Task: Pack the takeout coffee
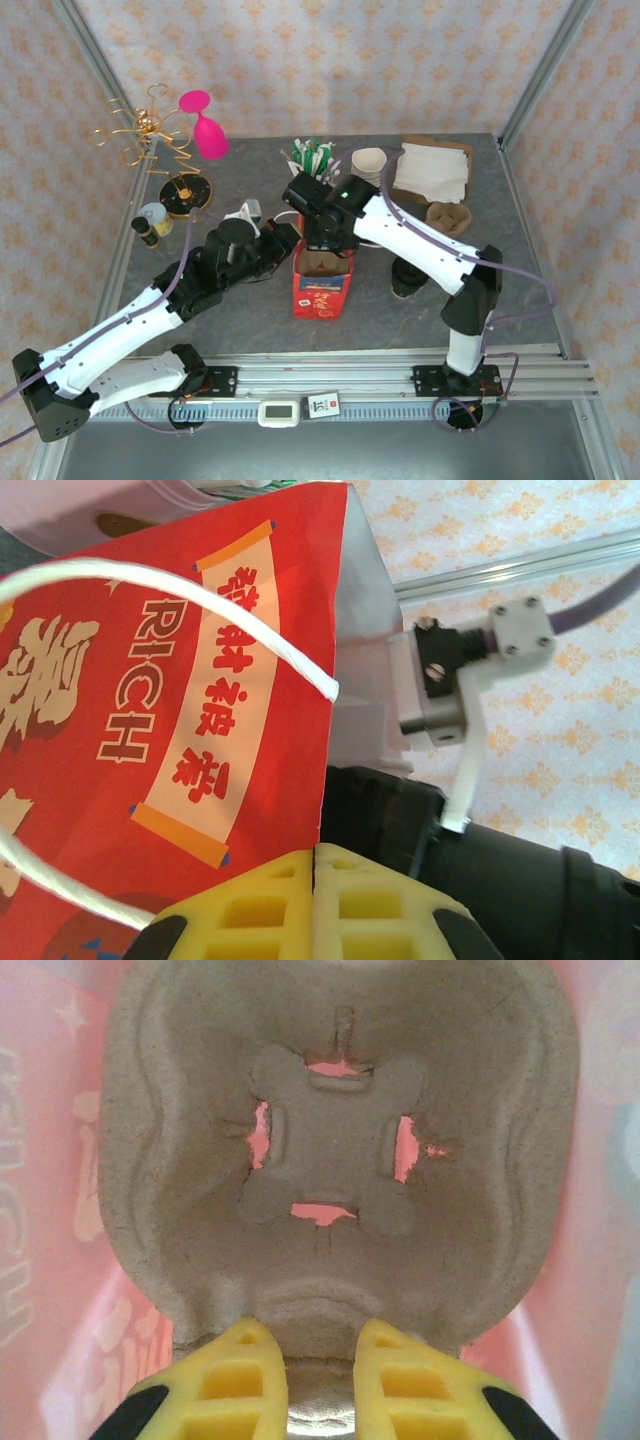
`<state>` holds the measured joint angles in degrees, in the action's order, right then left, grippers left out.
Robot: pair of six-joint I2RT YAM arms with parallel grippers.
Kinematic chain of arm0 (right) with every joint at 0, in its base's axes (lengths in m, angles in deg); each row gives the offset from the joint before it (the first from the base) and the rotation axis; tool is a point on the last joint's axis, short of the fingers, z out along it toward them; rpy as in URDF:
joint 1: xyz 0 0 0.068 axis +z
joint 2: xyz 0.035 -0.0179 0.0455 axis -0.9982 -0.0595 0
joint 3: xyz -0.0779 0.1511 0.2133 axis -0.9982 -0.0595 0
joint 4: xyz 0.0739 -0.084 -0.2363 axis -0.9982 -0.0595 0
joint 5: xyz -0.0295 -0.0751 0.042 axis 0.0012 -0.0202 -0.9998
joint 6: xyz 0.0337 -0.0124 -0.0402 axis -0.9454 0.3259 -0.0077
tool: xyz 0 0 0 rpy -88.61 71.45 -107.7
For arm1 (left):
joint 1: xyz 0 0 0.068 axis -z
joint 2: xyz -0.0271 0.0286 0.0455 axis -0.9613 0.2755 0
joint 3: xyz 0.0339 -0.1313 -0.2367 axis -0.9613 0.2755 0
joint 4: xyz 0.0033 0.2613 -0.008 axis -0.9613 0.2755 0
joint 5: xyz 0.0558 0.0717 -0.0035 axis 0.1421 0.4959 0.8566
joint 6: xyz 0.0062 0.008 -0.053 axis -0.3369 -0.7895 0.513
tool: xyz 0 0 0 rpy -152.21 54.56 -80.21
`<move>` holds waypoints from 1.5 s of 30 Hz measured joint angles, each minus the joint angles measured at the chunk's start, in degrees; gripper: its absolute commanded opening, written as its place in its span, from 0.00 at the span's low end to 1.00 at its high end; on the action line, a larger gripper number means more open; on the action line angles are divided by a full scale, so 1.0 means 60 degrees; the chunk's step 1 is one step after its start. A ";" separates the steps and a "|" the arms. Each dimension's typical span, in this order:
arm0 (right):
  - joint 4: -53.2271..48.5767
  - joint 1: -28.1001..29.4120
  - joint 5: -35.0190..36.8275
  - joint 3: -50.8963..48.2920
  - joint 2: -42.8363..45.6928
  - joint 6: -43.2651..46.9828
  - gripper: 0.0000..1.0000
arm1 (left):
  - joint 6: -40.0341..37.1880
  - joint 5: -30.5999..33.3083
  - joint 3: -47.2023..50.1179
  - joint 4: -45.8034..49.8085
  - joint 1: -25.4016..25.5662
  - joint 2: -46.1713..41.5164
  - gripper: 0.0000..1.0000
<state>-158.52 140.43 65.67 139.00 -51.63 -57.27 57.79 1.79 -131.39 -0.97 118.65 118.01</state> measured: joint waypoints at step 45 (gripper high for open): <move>-0.0149 0.0000 -0.0149 0.1096 -0.0852 0.0062 0.22 | 0.0025 0.0521 0.0408 0.0182 -0.0084 -0.0226 0.00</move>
<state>-159.42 140.43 64.78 145.58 -56.74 -56.90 57.95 4.91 -128.94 0.13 118.15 116.65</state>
